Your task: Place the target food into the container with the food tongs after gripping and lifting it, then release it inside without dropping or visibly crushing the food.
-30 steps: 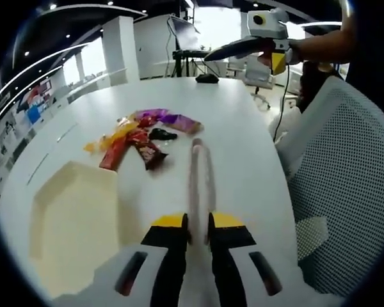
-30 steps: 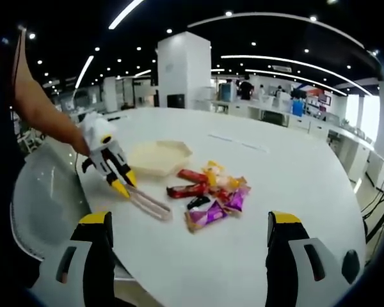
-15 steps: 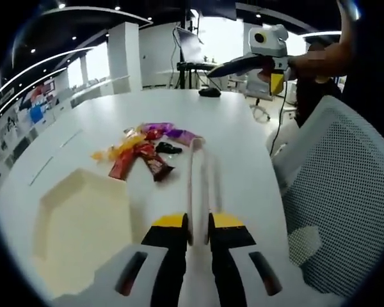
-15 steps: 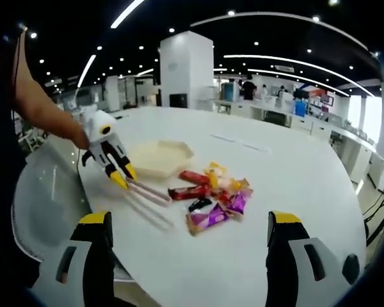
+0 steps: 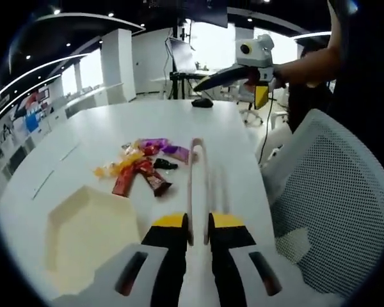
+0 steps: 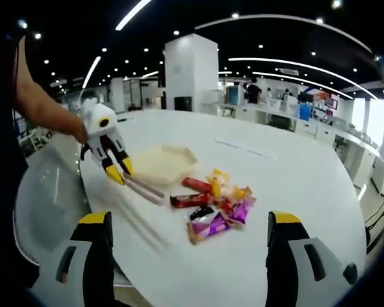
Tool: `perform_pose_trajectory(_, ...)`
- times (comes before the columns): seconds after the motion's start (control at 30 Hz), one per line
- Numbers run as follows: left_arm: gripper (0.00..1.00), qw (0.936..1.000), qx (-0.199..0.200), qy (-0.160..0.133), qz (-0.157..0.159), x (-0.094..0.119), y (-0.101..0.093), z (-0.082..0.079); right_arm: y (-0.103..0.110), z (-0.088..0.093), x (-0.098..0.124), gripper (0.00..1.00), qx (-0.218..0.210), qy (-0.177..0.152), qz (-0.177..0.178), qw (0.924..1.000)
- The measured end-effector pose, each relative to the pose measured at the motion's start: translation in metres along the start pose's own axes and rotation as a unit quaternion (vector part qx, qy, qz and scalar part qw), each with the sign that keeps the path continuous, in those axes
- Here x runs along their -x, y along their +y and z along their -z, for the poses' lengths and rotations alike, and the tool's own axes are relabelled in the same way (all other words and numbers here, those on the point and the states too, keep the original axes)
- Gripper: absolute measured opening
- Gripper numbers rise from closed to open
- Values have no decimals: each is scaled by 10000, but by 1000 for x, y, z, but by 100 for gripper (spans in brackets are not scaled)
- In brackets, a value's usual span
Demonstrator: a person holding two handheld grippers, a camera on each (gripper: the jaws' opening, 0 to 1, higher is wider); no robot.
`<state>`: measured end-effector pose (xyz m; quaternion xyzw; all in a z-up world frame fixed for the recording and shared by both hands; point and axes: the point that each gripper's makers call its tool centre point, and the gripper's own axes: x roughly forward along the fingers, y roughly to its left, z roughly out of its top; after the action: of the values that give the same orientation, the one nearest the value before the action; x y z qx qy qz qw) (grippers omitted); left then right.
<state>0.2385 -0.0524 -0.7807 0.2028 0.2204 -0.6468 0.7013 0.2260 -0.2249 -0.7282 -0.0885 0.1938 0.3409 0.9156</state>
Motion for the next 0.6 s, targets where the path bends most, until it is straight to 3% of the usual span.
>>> perform_pose_trajectory(0.6,9,9994,-233,-145,204,27,-2,-54,7,-14,-5,99,101,-75,-178,9998)
